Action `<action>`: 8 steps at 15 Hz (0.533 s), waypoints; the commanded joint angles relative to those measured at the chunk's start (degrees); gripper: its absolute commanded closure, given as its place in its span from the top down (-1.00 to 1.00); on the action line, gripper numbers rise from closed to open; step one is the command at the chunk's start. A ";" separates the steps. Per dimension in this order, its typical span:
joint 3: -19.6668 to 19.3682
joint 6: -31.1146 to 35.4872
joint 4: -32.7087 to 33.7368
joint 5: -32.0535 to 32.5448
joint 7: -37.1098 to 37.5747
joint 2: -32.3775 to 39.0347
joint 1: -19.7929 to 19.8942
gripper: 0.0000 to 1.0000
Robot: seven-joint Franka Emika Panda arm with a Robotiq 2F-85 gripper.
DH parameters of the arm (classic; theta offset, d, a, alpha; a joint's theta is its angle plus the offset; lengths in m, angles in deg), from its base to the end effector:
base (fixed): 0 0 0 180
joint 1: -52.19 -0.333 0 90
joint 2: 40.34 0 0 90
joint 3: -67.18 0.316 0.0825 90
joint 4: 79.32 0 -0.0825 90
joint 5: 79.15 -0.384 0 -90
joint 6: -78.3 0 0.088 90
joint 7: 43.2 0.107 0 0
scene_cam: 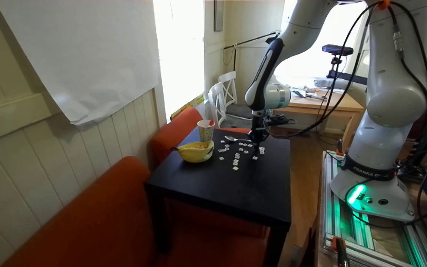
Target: Move three letters and place them next to the spoon
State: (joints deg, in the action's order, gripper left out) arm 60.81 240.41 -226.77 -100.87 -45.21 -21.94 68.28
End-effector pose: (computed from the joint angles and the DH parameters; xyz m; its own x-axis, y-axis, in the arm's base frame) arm 0.3883 -0.1855 0.1428 0.7536 -0.6541 -0.0655 -0.6573 -0.7512 -0.0609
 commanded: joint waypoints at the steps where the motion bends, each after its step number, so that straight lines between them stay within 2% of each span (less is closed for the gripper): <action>1: 2.12 -3.40 -0.76 -3.50 -2.19 -2.35 2.81 -0.98; 5: 3.99 -7.14 -2.74 -7.16 -5.51 -7.76 4.48 -0.97; 8: 2.93 -13.17 -3.07 -7.29 -8.84 -10.07 3.39 -0.97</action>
State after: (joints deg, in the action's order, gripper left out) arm 63.68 232.70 -227.94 -106.19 -49.56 -27.75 71.34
